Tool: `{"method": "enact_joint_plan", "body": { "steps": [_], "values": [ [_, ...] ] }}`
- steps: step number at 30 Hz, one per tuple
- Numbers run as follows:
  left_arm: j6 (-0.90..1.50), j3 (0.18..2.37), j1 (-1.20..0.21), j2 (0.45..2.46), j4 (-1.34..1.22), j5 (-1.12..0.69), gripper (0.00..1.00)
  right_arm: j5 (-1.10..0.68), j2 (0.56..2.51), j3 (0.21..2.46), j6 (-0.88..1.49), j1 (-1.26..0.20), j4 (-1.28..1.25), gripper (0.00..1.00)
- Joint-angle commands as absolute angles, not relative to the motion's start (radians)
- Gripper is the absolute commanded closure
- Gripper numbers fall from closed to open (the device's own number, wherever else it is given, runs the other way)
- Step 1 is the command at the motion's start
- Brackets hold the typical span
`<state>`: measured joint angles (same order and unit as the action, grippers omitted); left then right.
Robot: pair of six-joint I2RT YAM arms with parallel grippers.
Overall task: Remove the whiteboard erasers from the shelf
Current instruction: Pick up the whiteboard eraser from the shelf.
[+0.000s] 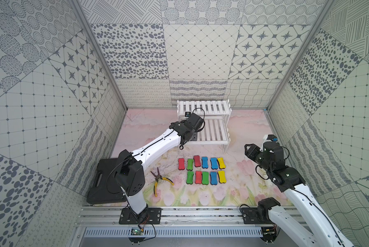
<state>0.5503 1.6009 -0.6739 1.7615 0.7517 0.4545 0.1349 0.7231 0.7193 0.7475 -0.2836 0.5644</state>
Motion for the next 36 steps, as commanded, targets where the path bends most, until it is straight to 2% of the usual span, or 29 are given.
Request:
{"method": "enact_joint_plan", "body": {
  "steps": [1, 13, 19, 24, 31, 36],
  "values": [
    [0.549, 1.615, -0.646, 1.766, 0.798, 0.447, 0.44, 0.129, 0.703, 0.704, 0.741, -0.275, 0.525, 0.48],
    [0.545, 1.591, -0.644, 1.836, 0.778, 0.442, 0.44, 0.121, 0.692, 0.699, 0.738, -0.259, 0.525, 0.48],
    [0.539, 1.589, -0.644, 1.835, 0.775, 0.440, 0.59, 0.116, 0.692, 0.697, 0.742, -0.253, 0.525, 0.48],
    [0.539, 1.608, -0.644, 1.827, 0.789, 0.439, 0.65, 0.110, 0.691, 0.699, 0.742, -0.252, 0.525, 0.48],
    [0.585, 1.512, -0.703, 1.638, 0.790, 0.466, 0.65, 0.108, 0.692, 0.705, 0.743, -0.250, 0.525, 0.48],
    [0.672, 1.362, -0.800, 1.461, 0.839, 0.519, 0.65, 0.104, 0.702, 0.709, 0.743, -0.249, 0.522, 0.48]
  ]
}}
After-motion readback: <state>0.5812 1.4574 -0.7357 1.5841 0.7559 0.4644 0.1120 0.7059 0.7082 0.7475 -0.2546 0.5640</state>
